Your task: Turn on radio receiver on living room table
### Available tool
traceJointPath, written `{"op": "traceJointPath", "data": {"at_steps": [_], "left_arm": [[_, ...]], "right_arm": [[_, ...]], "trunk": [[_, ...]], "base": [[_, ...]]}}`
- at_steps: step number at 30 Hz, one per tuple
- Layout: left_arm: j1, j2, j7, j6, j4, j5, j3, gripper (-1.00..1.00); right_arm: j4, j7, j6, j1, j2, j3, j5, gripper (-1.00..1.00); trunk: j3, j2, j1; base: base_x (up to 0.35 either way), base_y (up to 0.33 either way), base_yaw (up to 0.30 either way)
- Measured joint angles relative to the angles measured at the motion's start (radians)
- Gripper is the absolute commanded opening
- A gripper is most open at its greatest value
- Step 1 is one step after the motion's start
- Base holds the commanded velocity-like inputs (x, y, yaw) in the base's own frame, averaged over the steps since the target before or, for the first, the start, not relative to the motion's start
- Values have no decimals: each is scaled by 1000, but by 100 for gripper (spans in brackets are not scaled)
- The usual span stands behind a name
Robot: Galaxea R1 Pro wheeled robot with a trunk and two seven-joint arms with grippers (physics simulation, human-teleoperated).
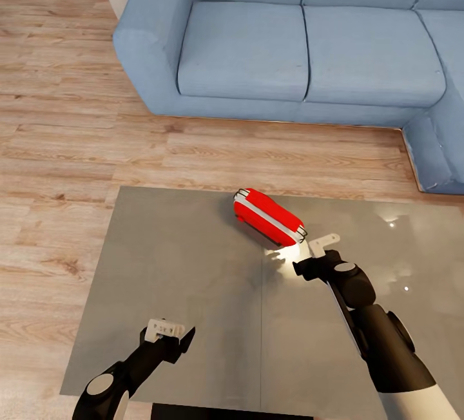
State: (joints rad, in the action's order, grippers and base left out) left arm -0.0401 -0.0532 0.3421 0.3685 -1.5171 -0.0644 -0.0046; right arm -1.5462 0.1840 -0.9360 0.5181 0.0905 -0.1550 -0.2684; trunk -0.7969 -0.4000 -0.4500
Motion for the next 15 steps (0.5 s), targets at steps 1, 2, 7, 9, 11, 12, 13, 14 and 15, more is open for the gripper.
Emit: {"op": "traceJointPath", "data": {"at_steps": [1, 2, 7, 9, 11, 12, 13, 14, 15], "left_arm": [[0, 0, 0, 0, 0, 0, 0, 100], [0, 0, 0, 0, 0, 0, 0, 100], [0, 0, 0, 0, 0, 0, 0, 100], [0, 0, 0, 0, 0, 0, 0, 100], [0, -1, 0, 0, 0, 0, 0, 100], [0, -1, 0, 0, 0, 0, 0, 100], [0, -1, 0, 0, 0, 0, 0, 100], [0, -1, 1, 0, 0, 0, 0, 100], [0, -1, 1, 0, 0, 0, 0, 100]], "right_arm": [[0, -1, 0, 0, 0, 0, -1, 100], [-1, -1, 0, 0, 0, 1, -1, 100], [1, -6, 1, -1, -7, 2, -39, 100], [5, -1, -4, 28, -13, 4, -92, 100], [9, 5, -21, 74, -16, 4, -114, 100], [13, 14, -43, 110, -17, 4, -121, 100], [19, 28, -70, 147, -18, 4, -126, 100], [34, 75, -110, 222, -20, 4, -131, 100], [44, 91, -111, 254, -21, 3, -132, 100]], "trunk": [[0, 0, 0], [0, 0, 0], [0, 0, 0], [0, 0, 0], [0, 0, 0], [0, 0, 0], [0, 0, 0], [0, 0, 0], [0, 0, 0]], "base": [[0, 0, 0], [0, 0, 0], [0, 0, 0], [0, 0, 0], [0, 0, 0], [0, 0, 0], [0, 0, 0], [0, 0, 0], [0, 0, 0]]}}
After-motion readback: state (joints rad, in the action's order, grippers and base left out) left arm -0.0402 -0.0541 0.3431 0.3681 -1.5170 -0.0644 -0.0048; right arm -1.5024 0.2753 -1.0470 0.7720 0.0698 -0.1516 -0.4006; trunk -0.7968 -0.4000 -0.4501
